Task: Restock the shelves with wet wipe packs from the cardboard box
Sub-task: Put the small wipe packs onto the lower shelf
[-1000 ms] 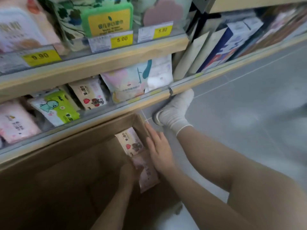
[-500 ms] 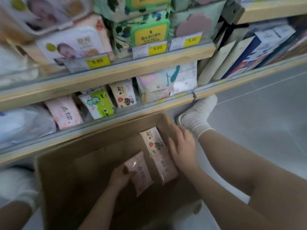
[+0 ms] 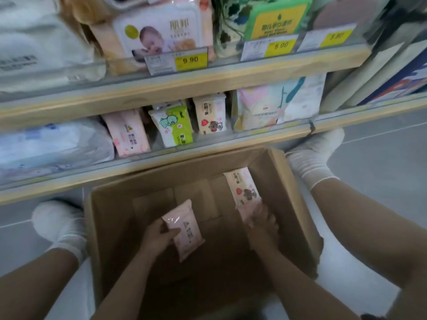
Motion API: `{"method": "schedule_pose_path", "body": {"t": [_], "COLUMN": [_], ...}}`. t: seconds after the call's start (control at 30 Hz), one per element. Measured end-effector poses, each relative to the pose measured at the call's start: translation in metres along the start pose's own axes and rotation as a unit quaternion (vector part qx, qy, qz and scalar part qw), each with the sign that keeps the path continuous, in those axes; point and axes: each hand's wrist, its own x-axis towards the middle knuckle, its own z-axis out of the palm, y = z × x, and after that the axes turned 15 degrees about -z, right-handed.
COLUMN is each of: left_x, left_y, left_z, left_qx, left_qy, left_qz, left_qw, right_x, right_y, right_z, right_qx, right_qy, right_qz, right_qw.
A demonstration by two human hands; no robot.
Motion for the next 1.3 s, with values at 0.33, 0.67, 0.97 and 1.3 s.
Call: {"method": "schedule_pose_path", "body": {"t": [0.33, 0.67, 0.97, 1.3], "left_x": [0.011, -0.038, -0.131, -0.108], "left_y": [0.004, 0.038, 0.070, 0.046], "left_z": [-0.002, -0.044, -0.143, -0.189], "left_qx": [0.073, 0.112, 0.053, -0.119], "left_qy": [-0.009, 0.044, 0.092, 0.053], "left_qz": [0.026, 0.141, 0.240, 0.207], "left_qw": [0.997, 0.983, 0.965, 0.970], "right_x": [0.010, -0.012, -0.005, 0.041], "right_y": [0.001, -0.065, -0.210, -0.329], "right_z": [0.007, -0.036, -0.091, -0.060], "right_qx": [-0.030, 0.026, 0.230, 0.202], "right_qy": [-0.025, -0.002, 0.078, 0.114], "right_qz": [0.023, -0.085, -0.258, -0.305], "right_qw": [0.999, 0.996, 0.935, 0.924]}}
